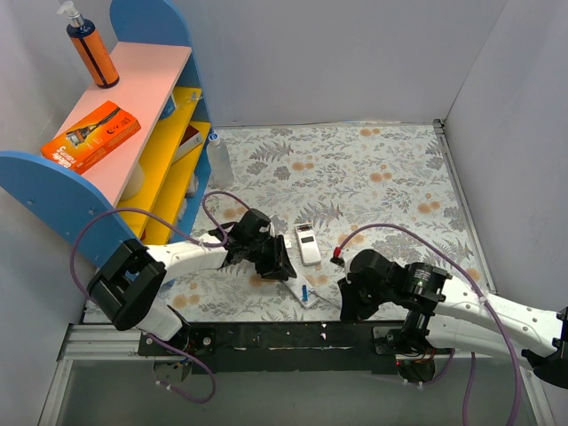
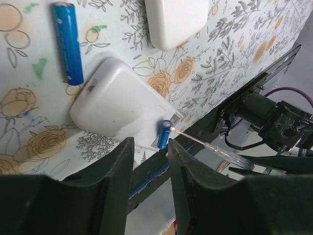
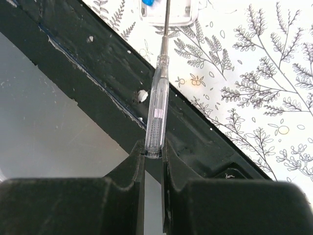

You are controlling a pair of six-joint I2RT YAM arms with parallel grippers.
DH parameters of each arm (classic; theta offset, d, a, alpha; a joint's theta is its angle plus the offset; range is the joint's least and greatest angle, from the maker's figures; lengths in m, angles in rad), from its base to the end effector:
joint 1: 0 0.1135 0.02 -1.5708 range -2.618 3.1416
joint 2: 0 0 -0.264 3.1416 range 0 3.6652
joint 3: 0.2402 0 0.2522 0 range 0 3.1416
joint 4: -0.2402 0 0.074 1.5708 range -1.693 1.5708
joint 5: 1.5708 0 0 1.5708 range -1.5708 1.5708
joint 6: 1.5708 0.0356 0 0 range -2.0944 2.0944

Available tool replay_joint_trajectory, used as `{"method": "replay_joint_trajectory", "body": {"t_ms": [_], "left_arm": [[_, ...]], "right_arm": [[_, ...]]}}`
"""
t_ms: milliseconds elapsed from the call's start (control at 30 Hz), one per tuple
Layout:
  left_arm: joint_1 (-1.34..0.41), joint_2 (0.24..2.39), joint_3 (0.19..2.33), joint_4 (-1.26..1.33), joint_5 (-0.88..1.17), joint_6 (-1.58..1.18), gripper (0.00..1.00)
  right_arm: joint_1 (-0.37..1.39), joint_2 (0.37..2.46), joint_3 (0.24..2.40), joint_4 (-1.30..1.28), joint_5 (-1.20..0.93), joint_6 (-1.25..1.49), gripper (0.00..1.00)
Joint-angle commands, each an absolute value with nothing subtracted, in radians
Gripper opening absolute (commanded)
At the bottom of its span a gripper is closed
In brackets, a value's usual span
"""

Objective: Unload the batteries from the remote control

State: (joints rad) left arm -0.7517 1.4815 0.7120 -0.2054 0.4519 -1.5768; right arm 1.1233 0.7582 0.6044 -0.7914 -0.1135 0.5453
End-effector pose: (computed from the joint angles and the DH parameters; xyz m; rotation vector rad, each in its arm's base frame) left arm 0.1893 -0.1982 0.1614 0.9351 -2.6261 1.0371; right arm 0.0585 0.1312 0.2281 -0.8184 2.5781 0.7512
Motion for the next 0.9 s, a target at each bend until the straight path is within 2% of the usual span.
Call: {"method": "replay_joint_trajectory", "body": {"t_ms": [0, 300, 400, 600, 867], "left_arm": [[-0.798, 1.448, 0.741, -0.209, 0.451, -1.574, 0.34], [-0.815, 1.433, 0.713, -0.196, 0.405, -1.6, 0.34], [-0.815, 1.404, 0.721, -0.218, 0.373, -1.6, 0.38], [-0.815, 1.388, 0.736, -0.255, 0.342, -1.601, 0.4], [-0.813, 1.355, 0.738, -0.29, 0.314, -1.6, 0.43]], "right_arm": [[1.123, 0.778, 0.663, -0.759, -0.086, 0.526, 0.01], [1.124, 0.836, 0.716, -0.768, -0.077, 0.506, 0.01], [1.123, 0.844, 0.73, -0.776, -0.08, 0.5, 0.01], [1.123, 0.833, 0.709, -0.712, -0.219, 0.451, 0.01], [1.123, 0.827, 0.672, -0.736, -0.294, 0.416, 0.01]]}}
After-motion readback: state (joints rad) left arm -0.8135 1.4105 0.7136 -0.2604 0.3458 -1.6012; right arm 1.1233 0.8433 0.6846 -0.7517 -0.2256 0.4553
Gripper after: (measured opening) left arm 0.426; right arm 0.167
